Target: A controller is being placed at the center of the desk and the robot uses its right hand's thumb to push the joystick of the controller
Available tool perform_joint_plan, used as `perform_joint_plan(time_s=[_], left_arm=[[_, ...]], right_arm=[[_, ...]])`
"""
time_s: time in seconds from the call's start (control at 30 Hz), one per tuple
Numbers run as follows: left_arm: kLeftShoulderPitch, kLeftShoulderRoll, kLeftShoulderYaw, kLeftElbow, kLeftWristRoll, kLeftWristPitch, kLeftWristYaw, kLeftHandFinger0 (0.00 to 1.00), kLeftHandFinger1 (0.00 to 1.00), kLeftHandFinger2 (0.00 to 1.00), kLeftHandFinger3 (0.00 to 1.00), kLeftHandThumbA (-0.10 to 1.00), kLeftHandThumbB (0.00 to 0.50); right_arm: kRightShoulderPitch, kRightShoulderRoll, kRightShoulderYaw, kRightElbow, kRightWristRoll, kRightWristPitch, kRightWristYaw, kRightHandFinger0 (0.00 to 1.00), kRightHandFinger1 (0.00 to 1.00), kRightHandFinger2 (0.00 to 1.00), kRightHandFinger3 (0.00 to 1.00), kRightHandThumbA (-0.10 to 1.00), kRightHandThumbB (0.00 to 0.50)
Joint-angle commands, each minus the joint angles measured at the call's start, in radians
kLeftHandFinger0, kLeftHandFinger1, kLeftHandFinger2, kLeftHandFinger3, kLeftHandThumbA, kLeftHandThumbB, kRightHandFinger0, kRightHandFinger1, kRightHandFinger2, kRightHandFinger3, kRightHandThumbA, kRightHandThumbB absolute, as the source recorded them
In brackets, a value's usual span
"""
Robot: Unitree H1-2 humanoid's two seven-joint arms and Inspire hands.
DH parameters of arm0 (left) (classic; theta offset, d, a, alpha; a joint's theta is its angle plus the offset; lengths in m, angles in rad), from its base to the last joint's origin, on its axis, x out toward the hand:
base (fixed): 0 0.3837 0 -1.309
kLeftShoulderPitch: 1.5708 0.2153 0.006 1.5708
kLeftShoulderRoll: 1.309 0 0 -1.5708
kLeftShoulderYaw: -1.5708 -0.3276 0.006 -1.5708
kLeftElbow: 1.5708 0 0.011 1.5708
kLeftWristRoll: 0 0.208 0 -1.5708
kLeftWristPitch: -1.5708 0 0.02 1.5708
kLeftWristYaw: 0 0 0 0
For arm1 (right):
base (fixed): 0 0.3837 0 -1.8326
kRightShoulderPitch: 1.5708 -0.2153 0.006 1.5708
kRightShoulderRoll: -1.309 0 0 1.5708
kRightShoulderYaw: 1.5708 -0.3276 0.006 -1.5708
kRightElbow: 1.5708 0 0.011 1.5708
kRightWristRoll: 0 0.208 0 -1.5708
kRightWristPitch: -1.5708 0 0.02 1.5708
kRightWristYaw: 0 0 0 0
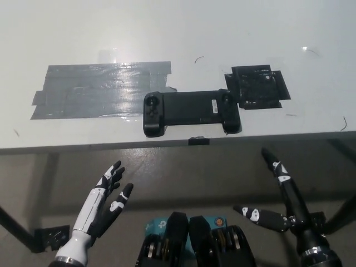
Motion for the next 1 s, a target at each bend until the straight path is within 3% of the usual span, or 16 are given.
perform_joint_plan(time_s=[0.0,0.97], left_arm=[[-0.002,0.001,0.009,-0.026,0.005,-0.023,0.005,1.00,1.00,1.00,1.00,0.87,0.002],[-0.001,0.003,0.018,-0.019,0.007,-0.030,0.009,1.00,1.00,1.00,1.00,0.76,0.000]], right_arm=[[-0.040,-0.010,0.016,0.017,-0.009,-0.067,0.038,1.00,1.00,1.00,1.00,0.98,0.236],[-0.063,-0.013,0.012,0.034,-0.103,-0.090,0.009,1.00,1.00,1.00,1.00,0.92,0.203]])
